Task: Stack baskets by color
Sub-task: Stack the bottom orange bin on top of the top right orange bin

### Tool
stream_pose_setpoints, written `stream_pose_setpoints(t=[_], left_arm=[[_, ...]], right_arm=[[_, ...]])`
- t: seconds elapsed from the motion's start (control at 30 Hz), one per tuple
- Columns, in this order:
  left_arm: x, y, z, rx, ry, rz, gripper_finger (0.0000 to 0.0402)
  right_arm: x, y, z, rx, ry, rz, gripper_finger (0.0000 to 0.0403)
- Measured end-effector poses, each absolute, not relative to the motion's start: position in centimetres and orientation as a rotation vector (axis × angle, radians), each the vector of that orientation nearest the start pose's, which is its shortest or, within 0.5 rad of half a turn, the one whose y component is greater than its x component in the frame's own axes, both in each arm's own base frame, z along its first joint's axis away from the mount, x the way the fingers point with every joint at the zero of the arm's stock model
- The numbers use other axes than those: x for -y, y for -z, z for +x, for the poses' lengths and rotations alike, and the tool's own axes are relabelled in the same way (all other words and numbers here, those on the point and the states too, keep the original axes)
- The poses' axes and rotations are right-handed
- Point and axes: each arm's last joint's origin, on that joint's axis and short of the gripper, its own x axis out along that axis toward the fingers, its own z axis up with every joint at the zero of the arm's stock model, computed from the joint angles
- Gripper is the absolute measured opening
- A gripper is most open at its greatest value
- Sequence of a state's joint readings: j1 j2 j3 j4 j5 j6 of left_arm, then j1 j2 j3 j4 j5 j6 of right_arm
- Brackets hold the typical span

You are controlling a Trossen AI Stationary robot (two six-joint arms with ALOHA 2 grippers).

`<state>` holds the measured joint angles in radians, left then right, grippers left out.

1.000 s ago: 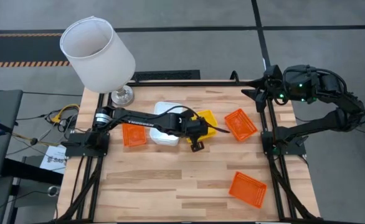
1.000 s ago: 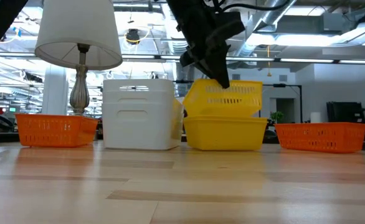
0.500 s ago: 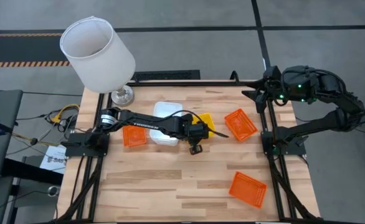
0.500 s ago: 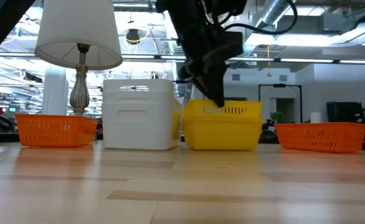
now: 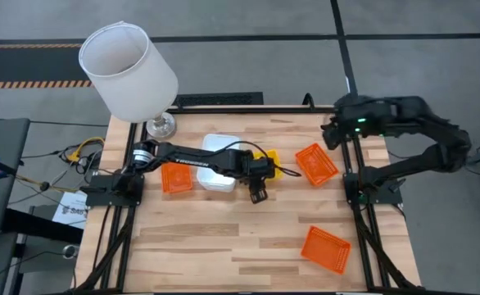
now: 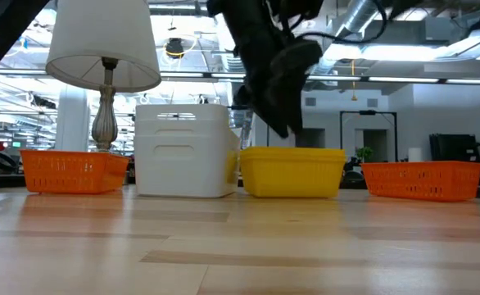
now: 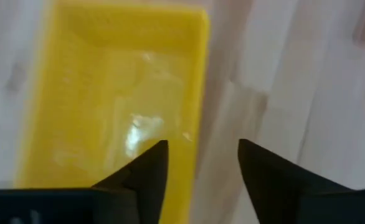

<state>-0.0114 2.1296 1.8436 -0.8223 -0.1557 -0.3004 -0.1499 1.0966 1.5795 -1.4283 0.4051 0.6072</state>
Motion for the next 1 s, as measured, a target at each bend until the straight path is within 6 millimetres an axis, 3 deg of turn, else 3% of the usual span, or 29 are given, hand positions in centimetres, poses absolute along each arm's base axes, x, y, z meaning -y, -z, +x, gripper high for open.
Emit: stream_pose_setpoints(t=[0.23,0.43,0.6,0.77,1.0], left_arm=[[-1.4,-27.5,45.8,-1.012,-0.335,-0.165,0.0218],[-1.5,-32.0,43.9,-1.112,-0.328,-0.089,0.0218],[-1.1,-34.9,42.0,-1.171,-0.358,-0.045,0.0219],[0.0,-36.4,40.6,-1.151,-0.348,-0.068,0.0219],[2.3,-38.5,40.5,-1.007,-0.184,-0.103,0.0219]], right_arm=[[3.7,-39.5,18.4,-1.014,0.930,0.396,0.0226],[2.9,-34.7,20.2,-1.221,0.925,0.357,0.0226],[0.2,-32.6,18.4,-1.288,0.866,0.453,0.0226],[-3.2,-30.5,16.1,-1.252,0.895,0.559,0.0226],[-8.7,-27.1,14.8,-1.248,0.666,0.668,0.0226]])
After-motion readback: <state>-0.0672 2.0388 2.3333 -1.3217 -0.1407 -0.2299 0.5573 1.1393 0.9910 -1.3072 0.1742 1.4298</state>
